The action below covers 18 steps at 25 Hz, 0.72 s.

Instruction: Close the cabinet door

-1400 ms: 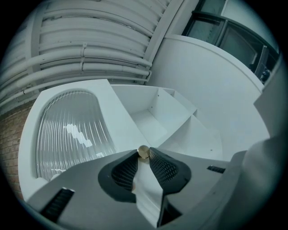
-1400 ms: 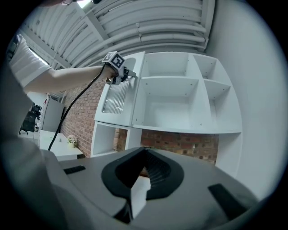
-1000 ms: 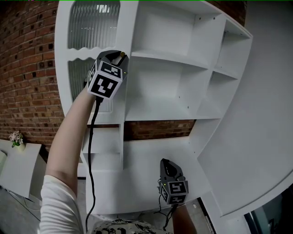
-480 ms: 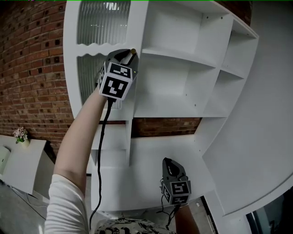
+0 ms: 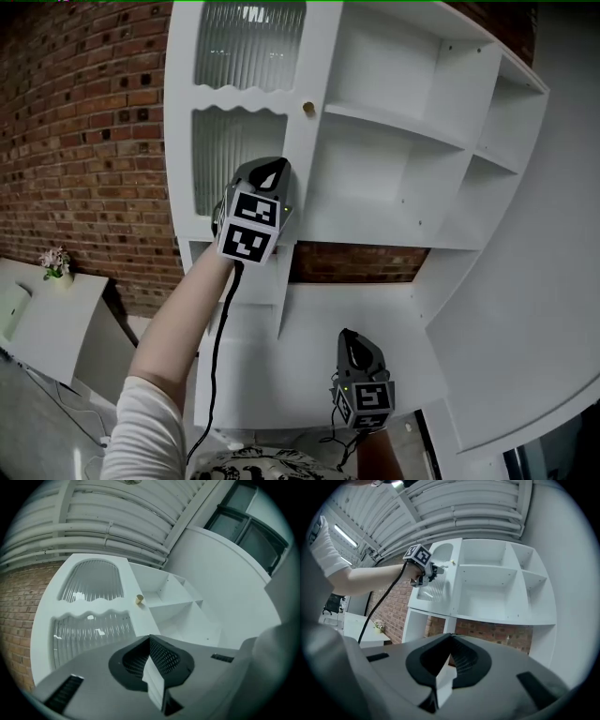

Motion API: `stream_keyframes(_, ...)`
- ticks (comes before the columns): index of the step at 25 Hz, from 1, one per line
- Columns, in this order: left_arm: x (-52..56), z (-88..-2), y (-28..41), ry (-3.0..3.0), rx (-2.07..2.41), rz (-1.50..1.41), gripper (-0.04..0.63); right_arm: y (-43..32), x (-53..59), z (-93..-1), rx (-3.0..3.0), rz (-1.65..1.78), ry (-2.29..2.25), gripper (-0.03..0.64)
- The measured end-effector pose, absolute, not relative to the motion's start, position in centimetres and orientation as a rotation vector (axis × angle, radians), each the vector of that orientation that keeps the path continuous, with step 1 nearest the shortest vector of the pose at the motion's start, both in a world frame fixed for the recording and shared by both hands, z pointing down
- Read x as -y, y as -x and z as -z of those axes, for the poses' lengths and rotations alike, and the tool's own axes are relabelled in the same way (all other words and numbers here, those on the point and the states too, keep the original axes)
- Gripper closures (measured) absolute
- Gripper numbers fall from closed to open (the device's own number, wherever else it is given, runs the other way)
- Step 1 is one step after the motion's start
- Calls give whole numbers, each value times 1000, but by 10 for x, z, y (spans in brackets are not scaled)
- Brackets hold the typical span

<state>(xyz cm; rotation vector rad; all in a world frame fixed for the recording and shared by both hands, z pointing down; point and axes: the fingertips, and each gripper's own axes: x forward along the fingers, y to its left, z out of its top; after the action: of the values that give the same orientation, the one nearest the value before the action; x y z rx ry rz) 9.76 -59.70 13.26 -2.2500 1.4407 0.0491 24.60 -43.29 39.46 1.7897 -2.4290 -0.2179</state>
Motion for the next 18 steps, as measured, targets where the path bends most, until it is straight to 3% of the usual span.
stream_keyframes(18,471,-337,-32,2500,-1404,-82,584,-174,418,-390,2601,350,-1688,614)
